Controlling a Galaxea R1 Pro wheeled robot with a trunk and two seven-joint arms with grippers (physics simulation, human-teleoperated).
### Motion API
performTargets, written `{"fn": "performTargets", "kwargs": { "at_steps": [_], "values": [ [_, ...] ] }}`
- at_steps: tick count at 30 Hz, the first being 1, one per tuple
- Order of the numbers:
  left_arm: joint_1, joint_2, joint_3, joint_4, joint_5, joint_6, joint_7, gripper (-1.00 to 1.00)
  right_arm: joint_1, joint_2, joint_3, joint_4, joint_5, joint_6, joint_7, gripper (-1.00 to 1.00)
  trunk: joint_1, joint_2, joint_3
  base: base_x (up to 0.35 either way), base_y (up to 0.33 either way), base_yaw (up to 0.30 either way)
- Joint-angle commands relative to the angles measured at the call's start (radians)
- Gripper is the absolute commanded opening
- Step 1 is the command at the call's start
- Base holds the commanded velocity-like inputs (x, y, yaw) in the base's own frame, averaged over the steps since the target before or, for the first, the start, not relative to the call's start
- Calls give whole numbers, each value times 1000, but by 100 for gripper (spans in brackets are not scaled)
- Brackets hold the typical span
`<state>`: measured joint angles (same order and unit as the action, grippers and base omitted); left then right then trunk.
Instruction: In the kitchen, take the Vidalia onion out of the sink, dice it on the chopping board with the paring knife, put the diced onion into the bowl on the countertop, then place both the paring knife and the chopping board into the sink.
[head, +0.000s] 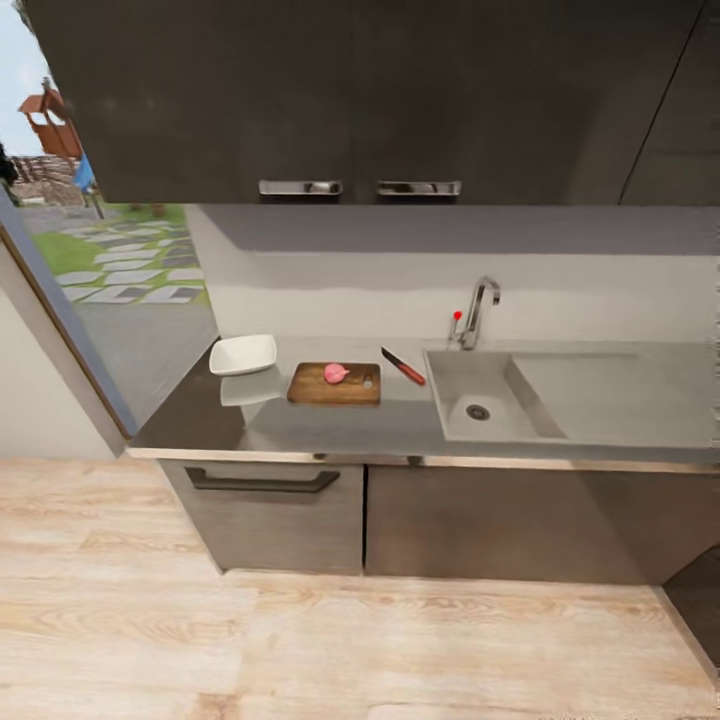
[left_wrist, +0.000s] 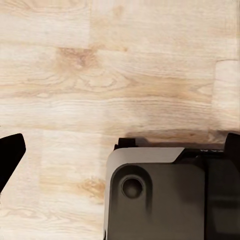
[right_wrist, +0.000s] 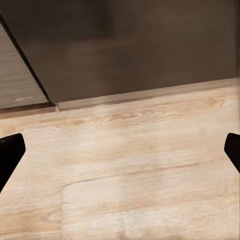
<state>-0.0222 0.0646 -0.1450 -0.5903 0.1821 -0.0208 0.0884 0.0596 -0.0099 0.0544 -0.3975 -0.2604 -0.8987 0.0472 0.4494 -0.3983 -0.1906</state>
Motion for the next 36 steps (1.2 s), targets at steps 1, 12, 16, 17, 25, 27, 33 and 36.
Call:
{"fn": "performTargets", "kwargs": {
  "at_steps": [1,12,16,17,25,27,33,36],
  "values": [
    [-1,1,-8,0,10,-2,8,100,0,-1,5,-1,-11,-2,5,100,1,-2,0,0,94,-159],
    [-1,0,-8,5,10,-2,8,100,0,-1,5,-2,-11,-2,5,100,1,-2,11,27,135,-119],
    [-1,0,-8,6,10,-2,8,100,0,-1,5,-2,-11,-2,5,100,1,-2,12,2,9,-7],
    [-1,0,-8,6,10,-2,8,100,0,-1,5,-1,-11,-2,5,100,1,-2,12,6,63,-2],
    [-1,0,-8,6,10,-2,8,100,0,-1,6,-1,-10,-2,5,100,1,-2,15,63,166,-70],
    [0,0,-8,6,10,-2,8,100,0,-1,6,-1,-10,-2,5,100,1,-2,15,13,33,-16],
    [-1,0,-8,6,10,-2,8,100,0,-1,7,-1,-8,-3,6,100,1,-2,15,2,6,-3],
    [-1,0,-8,6,10,-2,8,100,0,-1,7,-1,-6,-7,6,100,1,-2,15,0,0,0]
  ]
}}
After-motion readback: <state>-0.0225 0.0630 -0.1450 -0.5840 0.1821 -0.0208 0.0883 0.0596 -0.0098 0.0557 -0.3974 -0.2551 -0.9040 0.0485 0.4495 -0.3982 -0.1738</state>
